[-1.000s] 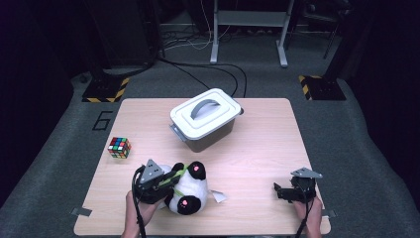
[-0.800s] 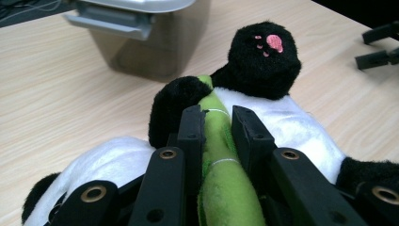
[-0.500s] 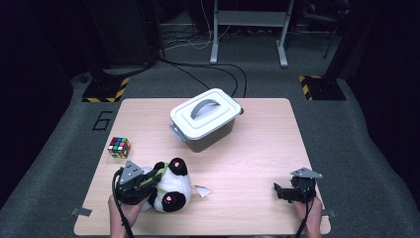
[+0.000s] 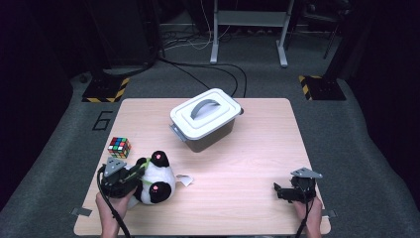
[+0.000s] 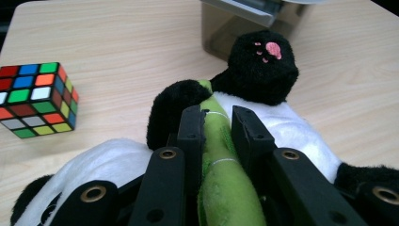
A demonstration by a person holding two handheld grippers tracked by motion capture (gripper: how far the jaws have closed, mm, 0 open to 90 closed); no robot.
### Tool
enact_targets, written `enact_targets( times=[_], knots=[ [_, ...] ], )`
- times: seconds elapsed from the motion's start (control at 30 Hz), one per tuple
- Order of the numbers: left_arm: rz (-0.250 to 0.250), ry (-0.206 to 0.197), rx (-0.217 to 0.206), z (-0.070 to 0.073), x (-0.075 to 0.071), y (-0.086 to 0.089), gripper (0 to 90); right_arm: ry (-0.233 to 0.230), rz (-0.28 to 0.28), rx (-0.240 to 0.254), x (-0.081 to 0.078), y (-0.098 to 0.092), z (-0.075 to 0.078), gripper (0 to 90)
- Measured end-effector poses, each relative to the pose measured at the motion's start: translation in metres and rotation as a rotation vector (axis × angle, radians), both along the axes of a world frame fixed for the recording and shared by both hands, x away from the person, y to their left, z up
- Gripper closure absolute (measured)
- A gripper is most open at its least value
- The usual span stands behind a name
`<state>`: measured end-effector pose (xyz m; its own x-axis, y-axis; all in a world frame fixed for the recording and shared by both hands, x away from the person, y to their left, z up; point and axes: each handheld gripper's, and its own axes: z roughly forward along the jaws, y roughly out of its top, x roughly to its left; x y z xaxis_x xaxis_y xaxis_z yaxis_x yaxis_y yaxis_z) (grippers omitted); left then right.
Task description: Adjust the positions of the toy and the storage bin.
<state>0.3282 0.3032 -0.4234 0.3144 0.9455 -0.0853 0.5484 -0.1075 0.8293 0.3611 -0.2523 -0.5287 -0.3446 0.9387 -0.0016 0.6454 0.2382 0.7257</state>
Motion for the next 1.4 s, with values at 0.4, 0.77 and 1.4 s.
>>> enact_targets(
  times=[0.4,0.77,1.4],
  knots=[
    [0.108,-0.012,-0.023,0.006,0.038,0.018,74.0,0.000,-0.001,0.001,0.000,0.000,0.000,4.2],
    [0.139,0.044,0.043,-0.015,0.062,0.010,66.4,0.001,0.000,0.001,0.000,0.000,0.000,4.2],
    [-0.034,0.039,0.043,0.008,0.012,0.001,7.0,0.002,0.003,-0.003,0.000,0.000,0.000,4.2]
  ],
)
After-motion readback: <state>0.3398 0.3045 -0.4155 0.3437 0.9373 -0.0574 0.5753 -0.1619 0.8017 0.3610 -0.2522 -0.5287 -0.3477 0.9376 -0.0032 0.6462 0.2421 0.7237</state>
